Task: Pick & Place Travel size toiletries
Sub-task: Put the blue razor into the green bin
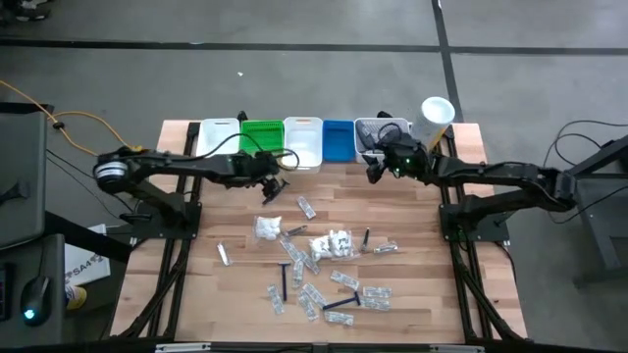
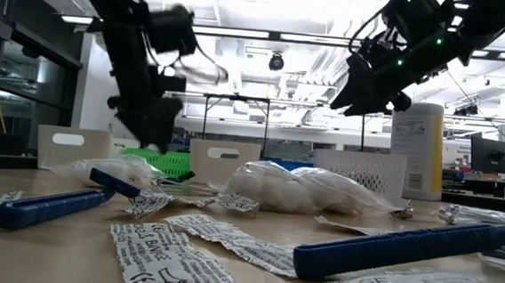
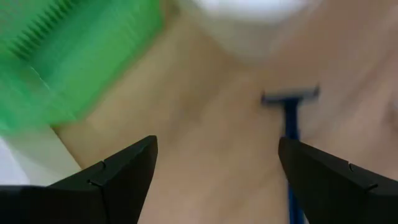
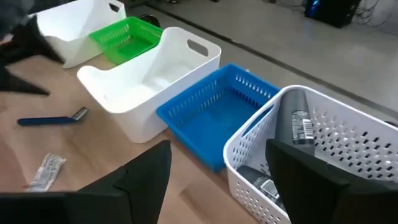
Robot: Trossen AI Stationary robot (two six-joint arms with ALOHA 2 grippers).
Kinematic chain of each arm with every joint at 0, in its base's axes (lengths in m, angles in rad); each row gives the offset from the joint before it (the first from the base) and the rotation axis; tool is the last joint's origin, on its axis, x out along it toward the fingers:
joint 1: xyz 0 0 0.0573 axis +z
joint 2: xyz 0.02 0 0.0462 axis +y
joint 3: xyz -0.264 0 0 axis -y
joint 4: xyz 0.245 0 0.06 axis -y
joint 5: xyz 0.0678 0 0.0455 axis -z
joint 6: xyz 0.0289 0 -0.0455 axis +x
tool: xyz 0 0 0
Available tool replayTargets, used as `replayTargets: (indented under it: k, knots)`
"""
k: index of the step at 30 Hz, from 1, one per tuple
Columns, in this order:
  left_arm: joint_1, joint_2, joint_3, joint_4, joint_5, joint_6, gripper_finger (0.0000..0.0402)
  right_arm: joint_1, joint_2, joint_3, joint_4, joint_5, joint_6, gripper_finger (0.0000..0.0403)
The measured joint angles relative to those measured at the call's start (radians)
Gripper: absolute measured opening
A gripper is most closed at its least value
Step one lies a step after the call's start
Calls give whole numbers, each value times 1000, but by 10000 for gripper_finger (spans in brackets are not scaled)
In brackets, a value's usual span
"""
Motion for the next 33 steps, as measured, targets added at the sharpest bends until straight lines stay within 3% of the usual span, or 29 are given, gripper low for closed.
replayTargets:
  k: [7,15,23,33]
  knots:
    - [-2,98,7,-17,99,-54,331,40,0,0,1,60,0,254]
    - [-3,106,7,-16,252,-72,331,41,0,0,-9,60,0,254]
    - [-3,106,7,-17,326,-67,331,41,0,0,-37,60,22,254]
    - [-26,183,11,-26,302,-86,315,41,1,0,-37,60,23,254]
